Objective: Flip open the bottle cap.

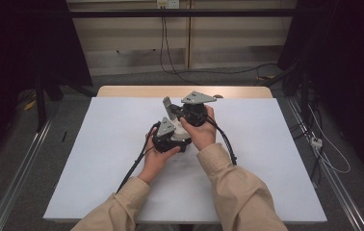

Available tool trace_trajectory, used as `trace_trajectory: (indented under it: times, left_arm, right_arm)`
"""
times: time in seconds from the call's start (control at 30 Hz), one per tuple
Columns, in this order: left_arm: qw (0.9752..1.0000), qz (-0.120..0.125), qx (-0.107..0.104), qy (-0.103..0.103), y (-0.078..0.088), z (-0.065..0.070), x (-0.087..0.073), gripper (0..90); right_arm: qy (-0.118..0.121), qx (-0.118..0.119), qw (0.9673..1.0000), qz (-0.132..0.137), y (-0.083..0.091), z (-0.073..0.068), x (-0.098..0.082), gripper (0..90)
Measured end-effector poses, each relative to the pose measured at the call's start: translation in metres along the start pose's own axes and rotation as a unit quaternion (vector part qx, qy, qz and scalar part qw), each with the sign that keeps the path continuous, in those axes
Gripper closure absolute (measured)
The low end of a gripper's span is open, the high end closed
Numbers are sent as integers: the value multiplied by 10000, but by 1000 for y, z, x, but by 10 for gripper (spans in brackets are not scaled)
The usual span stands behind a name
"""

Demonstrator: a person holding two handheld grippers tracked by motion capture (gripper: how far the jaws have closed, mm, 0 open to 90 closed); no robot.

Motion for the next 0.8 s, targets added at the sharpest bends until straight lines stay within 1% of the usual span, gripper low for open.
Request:
trace_trajectory:
  times: [0.03, 0.07, 0.27, 0.3, 0.37, 0.6, 0.63, 0.8]
  left_arm:
    - [10000, 3, 1, 7, 0, 0, 0, 187]
    - [9999, -29, 1, -159, 0, -1, 0, 187]
    - [9999, -16, 5, -102, 0, -1, 0, 187]
    - [10000, -4, 5, 0, 0, 0, 0, 187]
    - [10000, -12, -24, -43, 0, 0, 0, 187]
    - [10000, -18, -28, -52, 0, -1, 0, 188]
    - [10000, -24, 47, -46, 0, -1, 0, 187]
    - [10000, -28, 51, -53, 0, -1, 0, 187]
  right_arm:
    - [4, -9, 10000, -21, 0, 0, -1, 900]
    - [5, -3, 10000, -37, -1, 0, -1, 900]
    - [51, -19, 10000, -71, -4, 1, -3, 900]
    - [27, -12, 10000, -74, -4, 1, -3, 900]
    - [26, -29, 10000, -72, -5, 2, -2, 900]
    - [65, -26, 9999, -97, -6, 3, -3, 900]
    - [64, -27, 9999, -105, -7, 3, -3, 900]
    - [64, -18, 9999, -126, -9, 3, -4, 900]
Point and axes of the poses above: each handheld gripper's, and its own axes: y roughly backward along the jaws, x roughly out of its top, z roughly to its right, the point moved 9 cm from there along -y, roughly forward along the jaws, and after that the axes turned 3 degrees about -y, right-handed, at the moved point
